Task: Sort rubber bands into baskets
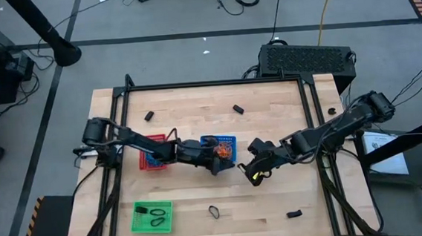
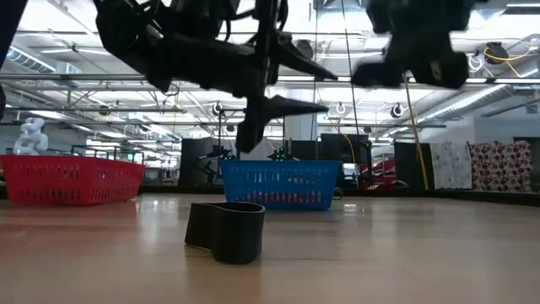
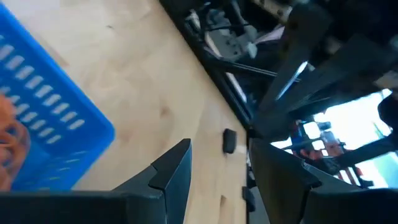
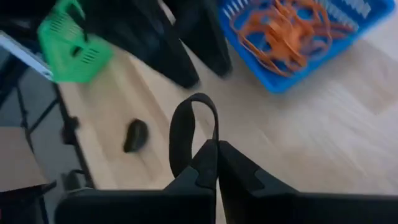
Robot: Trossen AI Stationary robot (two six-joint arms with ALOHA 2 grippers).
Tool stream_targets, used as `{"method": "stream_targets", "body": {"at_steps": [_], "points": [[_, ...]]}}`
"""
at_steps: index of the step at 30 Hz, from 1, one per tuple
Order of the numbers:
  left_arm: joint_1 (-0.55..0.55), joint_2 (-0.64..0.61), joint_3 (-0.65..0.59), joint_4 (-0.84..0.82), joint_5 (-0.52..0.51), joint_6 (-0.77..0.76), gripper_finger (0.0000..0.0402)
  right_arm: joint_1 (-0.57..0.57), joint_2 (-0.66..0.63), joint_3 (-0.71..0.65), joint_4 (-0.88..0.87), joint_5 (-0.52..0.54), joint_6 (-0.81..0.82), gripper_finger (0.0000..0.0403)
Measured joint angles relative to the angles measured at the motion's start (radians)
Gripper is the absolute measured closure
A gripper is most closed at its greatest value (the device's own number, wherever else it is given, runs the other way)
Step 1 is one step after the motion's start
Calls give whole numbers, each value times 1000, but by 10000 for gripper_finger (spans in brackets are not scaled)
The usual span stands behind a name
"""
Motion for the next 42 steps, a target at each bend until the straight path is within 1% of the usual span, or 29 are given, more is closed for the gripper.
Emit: {"method": "stream_targets", "body": {"at_steps": [5, 11, 18, 23, 24, 26, 31, 32, 37, 40, 42], "points": [[-24, 31, 0, 132, 0, 9, 233, -4, 0, 48, 5, 26, -37, 403], [-28, 35, 0, 245, 0, 123, 233, -16, 0, 50, 8, 25, -41, 403], [-26, 35, 0, 252, -6, 149, 233, -30, 0, 50, 63, 22, -60, 402], [-26, 35, 0, 251, -10, 159, 238, -41, 0, 50, 70, 20, -64, 402], [-26, 35, 0, 251, -10, 163, 245, -42, 0, 50, 70, 20, -65, 402], [-26, 35, 0, 249, -10, 177, 271, -42, 0, 50, 70, 19, -73, 403], [-26, 35, 0, 246, -50, 210, 381, -42, 0, 50, 70, 14, -140, 390], [-26, 35, 0, 246, -60, 209, 388, -42, 0, 50, 68, 14, -150, 384], [-26, 35, 0, 232, -78, 211, 394, -42, 0, 50, 63, 4, -161, 344], [-26, 35, 0, 204, -74, 210, 396, -42, 0, 50, 58, -54, -171, 313], [-26, 32, 0, 165, -31, 210, 397, -38, 0, 50, 51, -113, -173, 293]]}}
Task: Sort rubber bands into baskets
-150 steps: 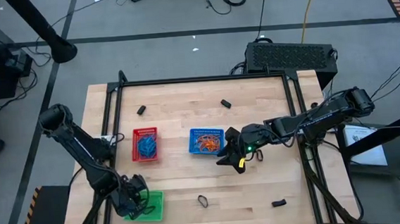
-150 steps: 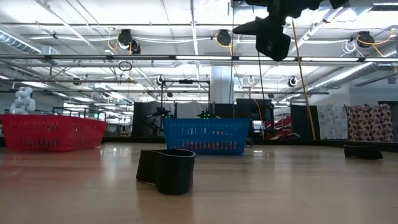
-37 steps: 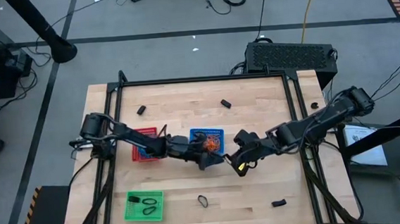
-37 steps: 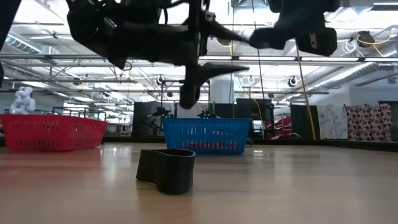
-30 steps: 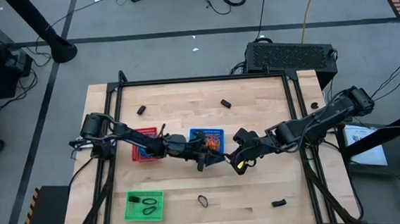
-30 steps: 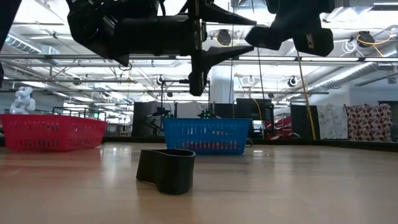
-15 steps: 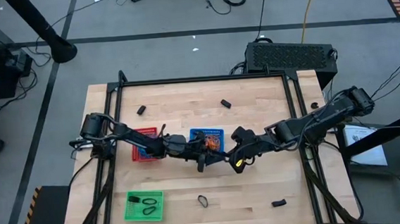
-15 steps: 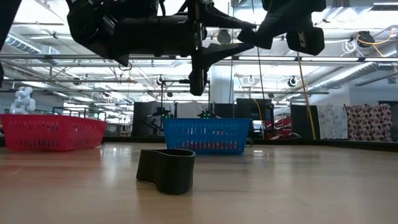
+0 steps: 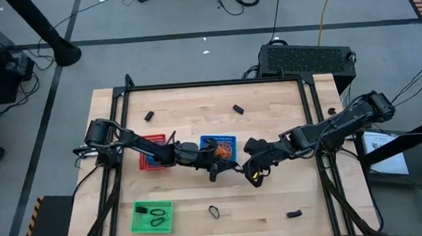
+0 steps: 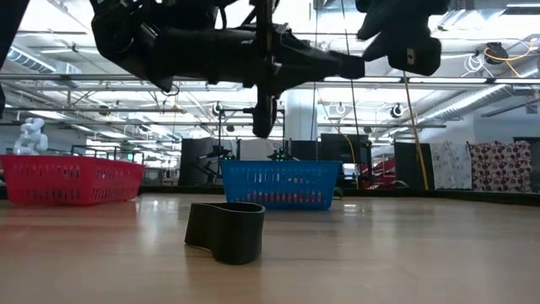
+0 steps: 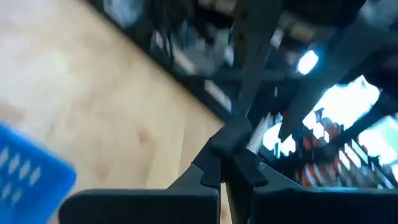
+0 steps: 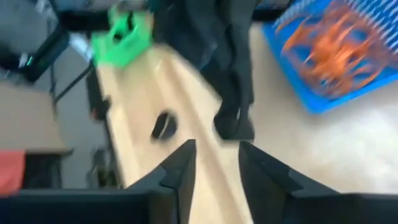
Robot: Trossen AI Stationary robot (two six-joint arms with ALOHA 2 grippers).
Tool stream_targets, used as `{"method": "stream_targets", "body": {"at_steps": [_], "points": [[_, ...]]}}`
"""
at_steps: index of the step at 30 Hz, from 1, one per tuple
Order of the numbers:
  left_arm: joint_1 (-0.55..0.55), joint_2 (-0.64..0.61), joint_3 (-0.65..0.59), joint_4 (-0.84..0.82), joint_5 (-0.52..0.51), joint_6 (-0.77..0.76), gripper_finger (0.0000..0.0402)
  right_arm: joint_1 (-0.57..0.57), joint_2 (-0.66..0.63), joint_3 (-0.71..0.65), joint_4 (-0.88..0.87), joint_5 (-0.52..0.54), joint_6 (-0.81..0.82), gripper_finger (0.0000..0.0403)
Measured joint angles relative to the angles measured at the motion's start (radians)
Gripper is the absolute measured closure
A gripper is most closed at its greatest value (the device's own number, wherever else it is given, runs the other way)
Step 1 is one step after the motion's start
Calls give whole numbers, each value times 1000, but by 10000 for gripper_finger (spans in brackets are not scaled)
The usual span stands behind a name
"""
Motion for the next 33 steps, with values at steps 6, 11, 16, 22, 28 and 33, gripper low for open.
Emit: {"method": "stream_targets", "body": {"at_steps": [6, 11, 16, 22, 28, 33], "points": [[-32, -65, 0, -196, 208, -21, 398, 73, 0, 0, -110, -157, 7, 254], [-102, -165, 0, -483, 278, 8, 398, 198, 0, -14, -247, -162, -2, 243], [-195, -277, 1, -841, 311, 0, 398, 347, 0, -53, -247, -190, -84, 243], [-355, -354, 0, -1188, 249, -103, 398, 477, 0, -115, -227, -181, -255, 243], [-478, -370, 0, -1268, 237, -220, 398, 544, 0, -194, -129, -182, -356, 243], [-529, -370, 0, -1347, 233, -310, 398, 579, 1, -287, -22, -183, -338, 243]]}}
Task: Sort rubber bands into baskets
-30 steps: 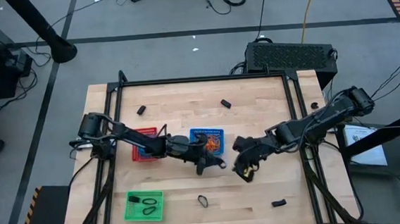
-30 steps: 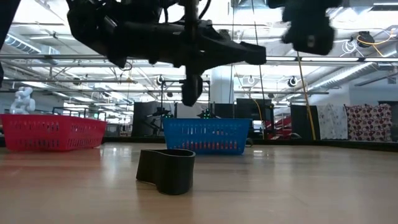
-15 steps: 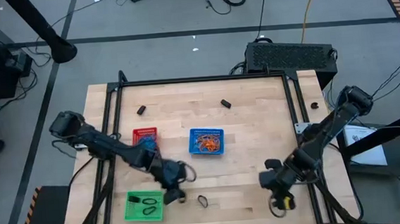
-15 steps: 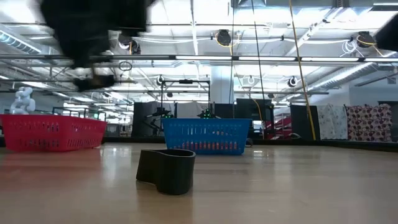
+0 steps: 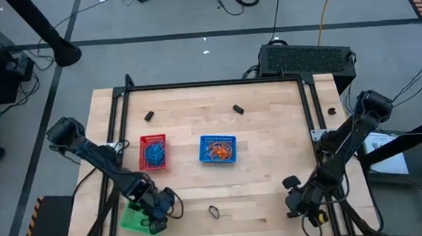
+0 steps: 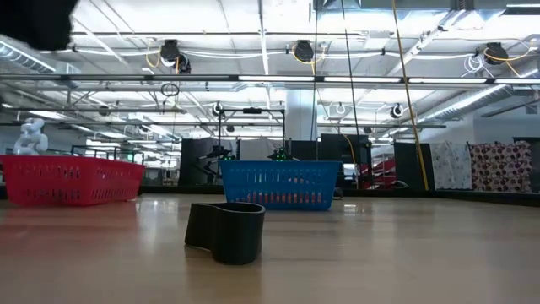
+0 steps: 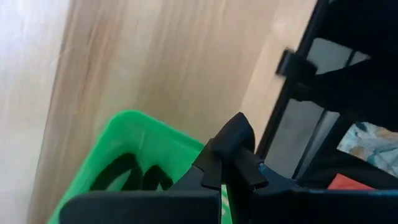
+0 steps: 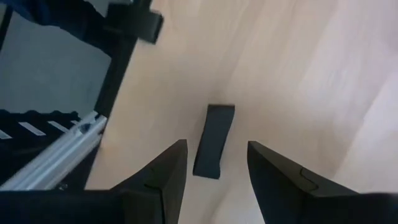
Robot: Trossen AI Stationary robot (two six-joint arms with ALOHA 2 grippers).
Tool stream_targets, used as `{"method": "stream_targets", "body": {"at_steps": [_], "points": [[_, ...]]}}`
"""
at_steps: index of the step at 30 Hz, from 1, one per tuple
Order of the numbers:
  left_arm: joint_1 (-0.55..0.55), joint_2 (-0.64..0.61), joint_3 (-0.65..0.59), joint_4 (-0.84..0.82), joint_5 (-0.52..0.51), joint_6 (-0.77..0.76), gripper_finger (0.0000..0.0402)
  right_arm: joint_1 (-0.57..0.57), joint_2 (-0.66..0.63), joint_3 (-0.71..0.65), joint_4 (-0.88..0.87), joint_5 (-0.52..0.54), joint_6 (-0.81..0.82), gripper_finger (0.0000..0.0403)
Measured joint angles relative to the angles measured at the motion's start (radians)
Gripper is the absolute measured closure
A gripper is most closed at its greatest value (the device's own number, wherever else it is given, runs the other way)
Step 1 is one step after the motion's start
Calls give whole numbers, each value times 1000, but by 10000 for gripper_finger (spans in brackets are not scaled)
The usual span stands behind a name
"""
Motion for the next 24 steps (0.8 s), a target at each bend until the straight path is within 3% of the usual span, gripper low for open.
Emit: {"method": "stream_targets", "body": {"at_steps": [10, 18, 24], "points": [[6, -44, 10, 60, -175, 30, 399, 53, 0, -92, 55, -1, 5, 243], [-10, -122, 47, -129, -171, 2, 399, 57, 0, -92, 69, -1, -23, 243], [-56, -148, 47, -323, -78, -123, 399, 82, 15, -92, 95, 1, -22, 243]]}}
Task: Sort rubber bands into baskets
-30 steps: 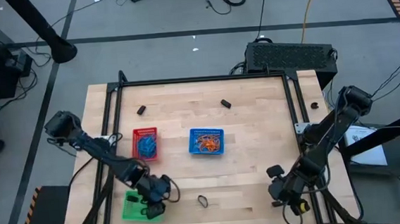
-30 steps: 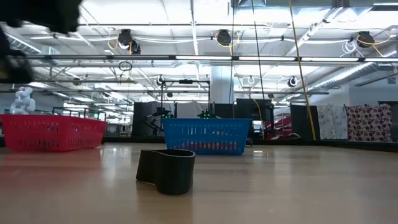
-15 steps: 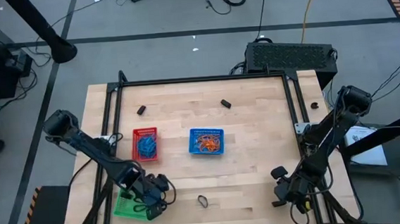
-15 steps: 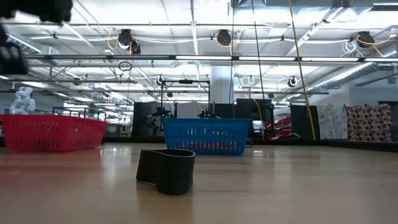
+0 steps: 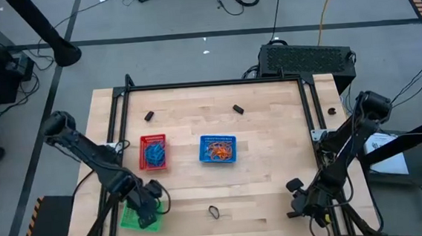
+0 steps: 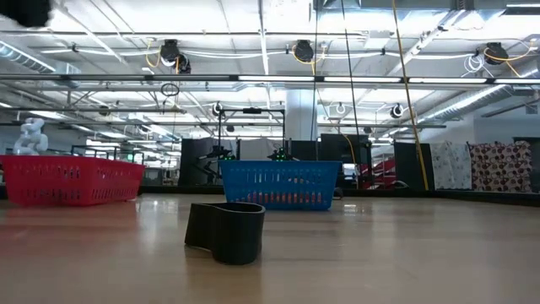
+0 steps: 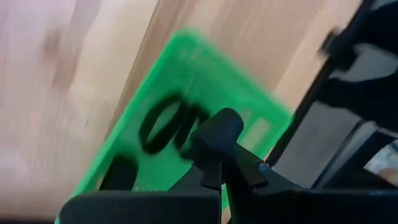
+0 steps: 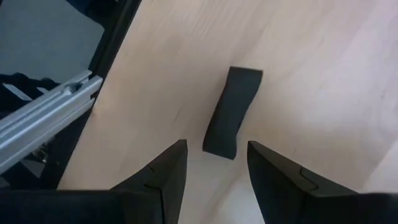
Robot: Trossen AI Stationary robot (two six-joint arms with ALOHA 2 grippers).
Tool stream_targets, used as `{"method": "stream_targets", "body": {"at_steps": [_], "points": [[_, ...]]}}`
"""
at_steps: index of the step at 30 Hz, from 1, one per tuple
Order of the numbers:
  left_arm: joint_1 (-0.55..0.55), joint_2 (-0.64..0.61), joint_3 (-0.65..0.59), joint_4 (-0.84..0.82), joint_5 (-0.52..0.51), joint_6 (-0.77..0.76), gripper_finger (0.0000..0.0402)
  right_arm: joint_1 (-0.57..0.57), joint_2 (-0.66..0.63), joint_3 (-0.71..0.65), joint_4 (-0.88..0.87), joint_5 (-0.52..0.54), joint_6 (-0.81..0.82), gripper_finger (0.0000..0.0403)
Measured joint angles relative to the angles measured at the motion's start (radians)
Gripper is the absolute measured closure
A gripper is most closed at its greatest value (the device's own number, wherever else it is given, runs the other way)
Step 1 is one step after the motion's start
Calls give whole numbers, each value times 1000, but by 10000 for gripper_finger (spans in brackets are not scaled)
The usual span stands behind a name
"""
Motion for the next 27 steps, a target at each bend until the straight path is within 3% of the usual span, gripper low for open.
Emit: {"method": "stream_targets", "body": {"at_steps": [13, 27], "points": [[-52, 77, -48, 122, 2, -75, 399, 30, 114, 0, 101, 19, 49, 243], [-15, 165, -49, 189, 0, -65, 391, 32, 115, 0, 104, 68, 44, 243]]}}
